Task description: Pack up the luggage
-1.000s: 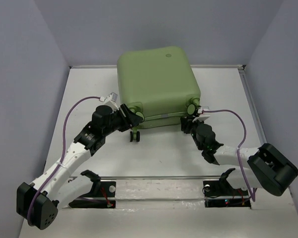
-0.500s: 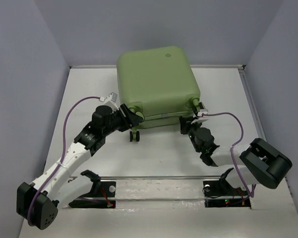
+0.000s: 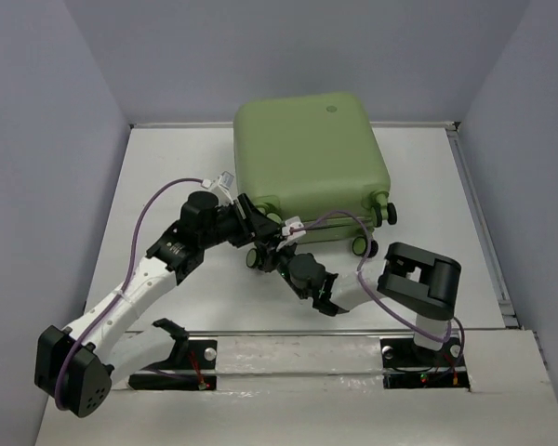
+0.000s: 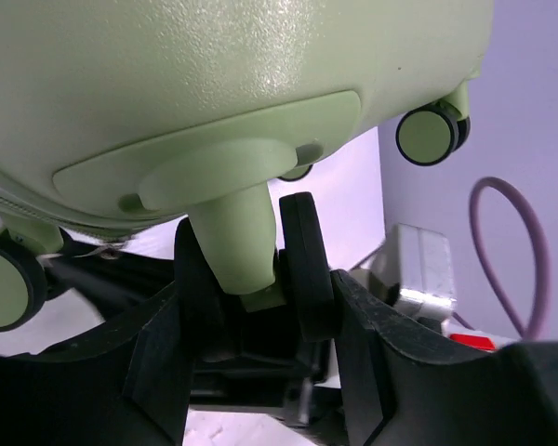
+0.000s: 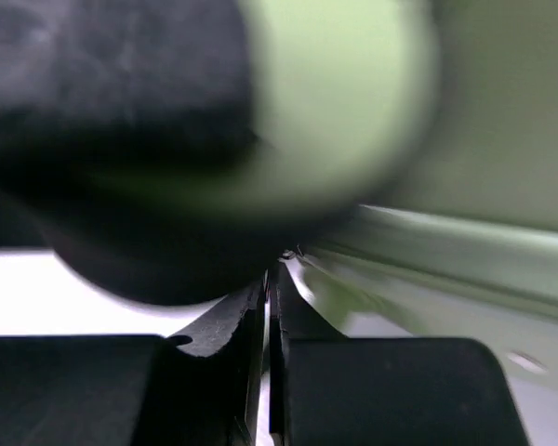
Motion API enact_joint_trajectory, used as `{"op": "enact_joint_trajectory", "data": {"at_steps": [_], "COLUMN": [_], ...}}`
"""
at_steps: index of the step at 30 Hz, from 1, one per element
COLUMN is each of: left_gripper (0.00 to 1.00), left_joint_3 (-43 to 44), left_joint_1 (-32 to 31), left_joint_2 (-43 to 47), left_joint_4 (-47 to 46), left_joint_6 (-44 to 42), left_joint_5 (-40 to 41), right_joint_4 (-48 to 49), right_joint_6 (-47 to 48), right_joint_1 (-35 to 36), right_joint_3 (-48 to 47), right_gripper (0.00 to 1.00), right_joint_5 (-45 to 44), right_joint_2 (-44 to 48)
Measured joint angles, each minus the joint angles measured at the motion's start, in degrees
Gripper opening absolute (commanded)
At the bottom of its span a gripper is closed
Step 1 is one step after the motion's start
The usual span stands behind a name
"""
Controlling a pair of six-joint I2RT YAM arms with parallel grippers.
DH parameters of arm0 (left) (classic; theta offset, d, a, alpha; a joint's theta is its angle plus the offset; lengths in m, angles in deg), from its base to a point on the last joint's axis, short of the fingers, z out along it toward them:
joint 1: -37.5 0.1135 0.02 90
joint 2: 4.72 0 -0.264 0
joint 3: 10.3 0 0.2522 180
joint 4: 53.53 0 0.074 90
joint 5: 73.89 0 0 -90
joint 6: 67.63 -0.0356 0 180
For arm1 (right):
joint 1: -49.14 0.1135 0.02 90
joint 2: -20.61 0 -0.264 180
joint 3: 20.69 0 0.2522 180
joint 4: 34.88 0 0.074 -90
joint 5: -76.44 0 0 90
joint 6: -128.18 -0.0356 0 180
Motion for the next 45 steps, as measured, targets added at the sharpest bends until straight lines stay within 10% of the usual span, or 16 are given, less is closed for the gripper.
{"op": "enact_joint_trajectory", "data": {"at_steps": [13,18,23,32,45], "left_gripper": [0.06,0.06,0.40,0.90,0.95], "left_joint_3": [-1.81,-8.04,-9.25,-10.80,-10.80], "left_joint_1": [1.38,-0.39,-2.19,-2.73,-2.25], "left_joint_2": [5.66,8.39,5.81,0.81,0.37], "left_joint_4": [-1.75,-6.12,-11.52,-22.88,-24.65], "left_joint_6": [4.52,8.52,10.84,10.71,9.38], "left_joint_5": [7.06,5.42,3.15,0.74,0.17], "right_joint_4": [12.50,13.55,4.92,-24.11,-31.56], "right_joint_6": [-11.30,-14.60,-15.58,-12.98,-2.54], "right_joint_1": [-0.72,0.33,4.94,3.50,-4.70], "right_joint_3": [-11.43,0.31,20.63,14.84,-2.86], "right_gripper": [0.07,0.69,0.90,0.97,0.93], "right_joint_5": [1.18,4.28,5.35,2.71,7.10], "right_joint_2": [-12.98,-8.90,10.51,38.60,24.85]}}
